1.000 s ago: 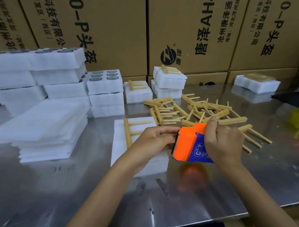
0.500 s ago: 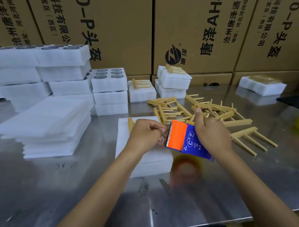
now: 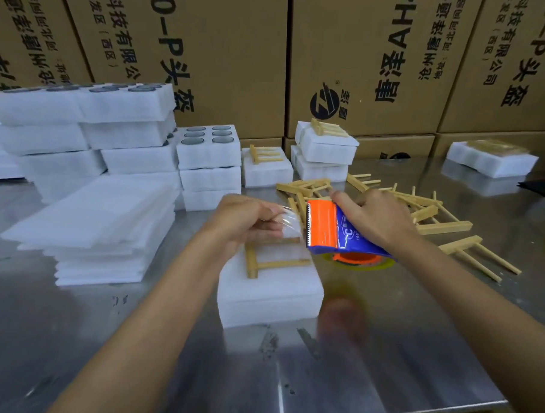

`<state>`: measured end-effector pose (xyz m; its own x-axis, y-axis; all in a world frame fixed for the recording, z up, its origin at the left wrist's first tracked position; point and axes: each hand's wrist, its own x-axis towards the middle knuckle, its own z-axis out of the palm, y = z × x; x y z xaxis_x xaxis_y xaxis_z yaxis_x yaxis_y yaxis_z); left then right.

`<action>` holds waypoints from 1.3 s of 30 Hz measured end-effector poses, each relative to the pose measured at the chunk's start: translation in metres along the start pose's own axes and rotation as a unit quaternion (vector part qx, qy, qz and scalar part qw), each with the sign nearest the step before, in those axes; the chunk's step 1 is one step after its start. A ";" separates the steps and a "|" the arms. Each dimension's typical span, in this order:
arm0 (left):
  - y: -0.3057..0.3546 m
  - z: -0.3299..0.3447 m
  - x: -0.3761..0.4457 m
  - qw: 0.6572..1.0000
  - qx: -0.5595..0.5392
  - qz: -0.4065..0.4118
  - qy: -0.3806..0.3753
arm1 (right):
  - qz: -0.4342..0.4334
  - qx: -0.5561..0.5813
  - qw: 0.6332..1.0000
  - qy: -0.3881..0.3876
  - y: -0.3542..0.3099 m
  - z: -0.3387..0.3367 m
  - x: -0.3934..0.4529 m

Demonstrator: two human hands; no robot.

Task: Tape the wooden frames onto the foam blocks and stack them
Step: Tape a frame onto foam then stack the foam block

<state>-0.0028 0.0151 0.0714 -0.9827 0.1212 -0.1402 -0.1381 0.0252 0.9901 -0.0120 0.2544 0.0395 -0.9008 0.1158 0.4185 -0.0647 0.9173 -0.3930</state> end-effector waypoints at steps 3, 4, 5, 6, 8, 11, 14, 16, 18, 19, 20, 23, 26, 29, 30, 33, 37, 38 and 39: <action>0.005 -0.051 0.005 0.998 -0.044 0.014 0.049 | -0.015 -0.053 0.998 -0.015 0.013 -0.007 0.016; 0.006 -0.075 0.004 0.996 -0.061 0.019 0.067 | -0.017 -0.071 0.997 -0.025 0.020 -0.011 0.019; 0.007 -0.101 0.002 0.993 -0.084 0.020 0.084 | -0.015 -0.087 0.996 -0.035 0.028 -0.015 0.021; 0.008 -0.126 0.000 0.989 -0.109 0.018 0.101 | -0.012 -0.103 0.994 -0.045 0.036 -0.018 0.022; 0.007 -0.165 -0.005 0.985 -0.118 0.004 0.127 | -0.016 -0.138 0.988 -0.065 0.046 -0.019 0.025; -0.001 -0.177 -0.006 0.989 -0.051 -0.022 0.135 | -0.021 -0.185 0.979 -0.082 0.046 -0.011 0.035; -0.017 -0.163 -0.005 0.984 0.083 -0.011 0.154 | -0.032 -0.219 0.970 -0.102 0.041 -0.006 0.045; -0.025 -0.150 -0.003 0.963 0.188 -0.001 0.195 | -0.039 -0.230 0.967 -0.106 0.044 -0.004 0.049; -0.033 -0.141 0.002 0.934 0.283 0.004 0.218 | -0.027 -0.231 0.966 -0.112 0.050 -0.002 0.049; -0.038 -0.136 0.004 0.918 0.331 0.008 0.220 | -0.018 -0.230 0.966 -0.118 0.052 0.000 0.047; -0.043 -0.131 0.006 0.900 0.374 0.015 0.223 | -0.013 -0.229 0.966 -0.122 0.054 0.002 0.045; -0.066 -0.108 0.012 0.866 0.451 0.043 0.214 | -0.039 -0.237 0.964 -0.116 0.049 0.011 0.041; -0.089 -0.081 0.019 0.882 0.449 0.025 0.141 | -0.081 -0.280 0.951 -0.104 0.035 0.021 0.040; -0.100 -0.070 0.018 0.891 0.434 0.076 0.115 | -0.087 -0.303 0.942 -0.115 0.029 0.026 0.043; -0.103 -0.070 0.017 0.899 0.411 0.101 0.117 | -0.086 -0.303 0.942 -0.116 0.030 0.027 0.044; -0.115 -0.071 0.009 0.934 0.323 0.116 0.104 | -0.085 -0.289 0.948 -0.107 0.034 0.026 0.044; -0.121 -0.062 0.000 0.980 0.177 0.094 0.013 | -0.077 -0.271 0.955 -0.094 0.037 0.027 0.044; -0.121 -0.061 0.001 0.985 0.145 0.089 0.009 | -0.076 -0.270 0.955 -0.093 0.037 0.027 0.044; -0.120 -0.062 0.002 0.993 0.095 0.072 0.011 | -0.075 -0.269 0.956 -0.092 0.037 0.027 0.044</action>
<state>0.0039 -0.0487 -0.0467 -0.9933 0.1152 0.0054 0.0281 0.1963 0.9801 -0.0652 0.2833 0.0211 -0.9624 -0.0554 0.2659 -0.0129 0.9872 0.1590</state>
